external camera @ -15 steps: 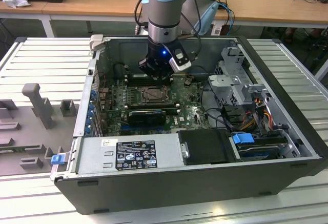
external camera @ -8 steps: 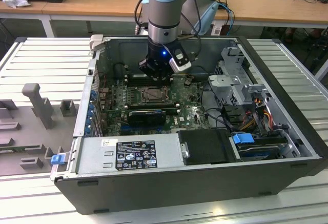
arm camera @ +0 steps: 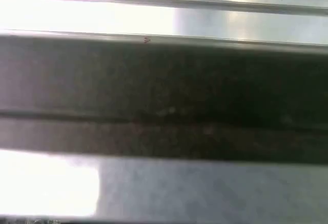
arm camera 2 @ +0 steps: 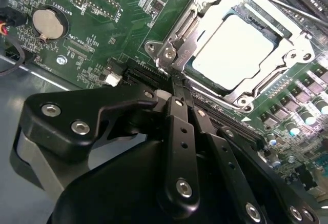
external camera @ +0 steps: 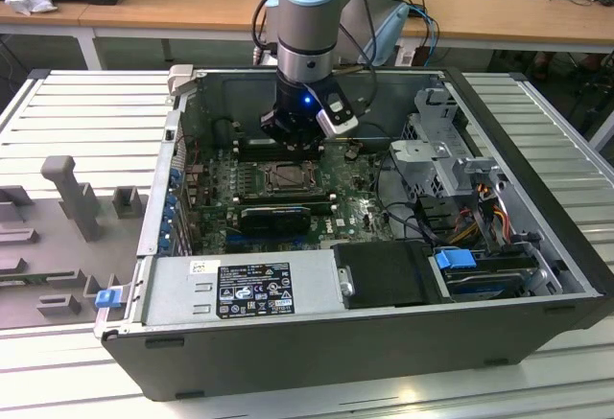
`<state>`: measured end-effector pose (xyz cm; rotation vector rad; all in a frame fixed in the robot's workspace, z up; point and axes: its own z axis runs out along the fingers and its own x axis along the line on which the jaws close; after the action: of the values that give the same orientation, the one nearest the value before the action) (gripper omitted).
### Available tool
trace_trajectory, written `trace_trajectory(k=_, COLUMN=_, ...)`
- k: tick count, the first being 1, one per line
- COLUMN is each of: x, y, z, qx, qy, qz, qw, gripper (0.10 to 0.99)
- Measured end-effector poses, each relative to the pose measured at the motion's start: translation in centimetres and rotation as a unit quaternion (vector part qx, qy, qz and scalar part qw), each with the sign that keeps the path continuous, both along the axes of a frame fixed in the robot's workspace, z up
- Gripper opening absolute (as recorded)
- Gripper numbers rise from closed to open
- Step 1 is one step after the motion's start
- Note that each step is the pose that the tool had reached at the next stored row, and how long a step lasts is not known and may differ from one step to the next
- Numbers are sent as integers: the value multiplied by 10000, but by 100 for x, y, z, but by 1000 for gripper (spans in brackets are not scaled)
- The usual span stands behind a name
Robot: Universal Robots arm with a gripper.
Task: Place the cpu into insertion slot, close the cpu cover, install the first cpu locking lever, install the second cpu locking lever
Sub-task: 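Install the first cpu locking lever, then install the second cpu locking lever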
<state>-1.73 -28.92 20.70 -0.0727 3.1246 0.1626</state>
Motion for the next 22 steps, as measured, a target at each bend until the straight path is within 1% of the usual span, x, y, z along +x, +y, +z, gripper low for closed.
trace_trajectory(k=3, x=0, y=0, z=113, qx=-2, qy=0, qz=0, qw=10000, gripper=106)
trace_trajectory(k=4, x=1, y=0, z=124, qx=-4, qy=0, qz=1, qw=10000, gripper=106)
trace_trajectory(k=19, x=0, y=-77, z=124, qx=-4, qy=0, qz=0, qw=10000, gripper=106)
trace_trajectory(k=22, x=0, y=-84, z=143, qx=-2, qy=-1, qz=0, qw=10000, gripper=106)
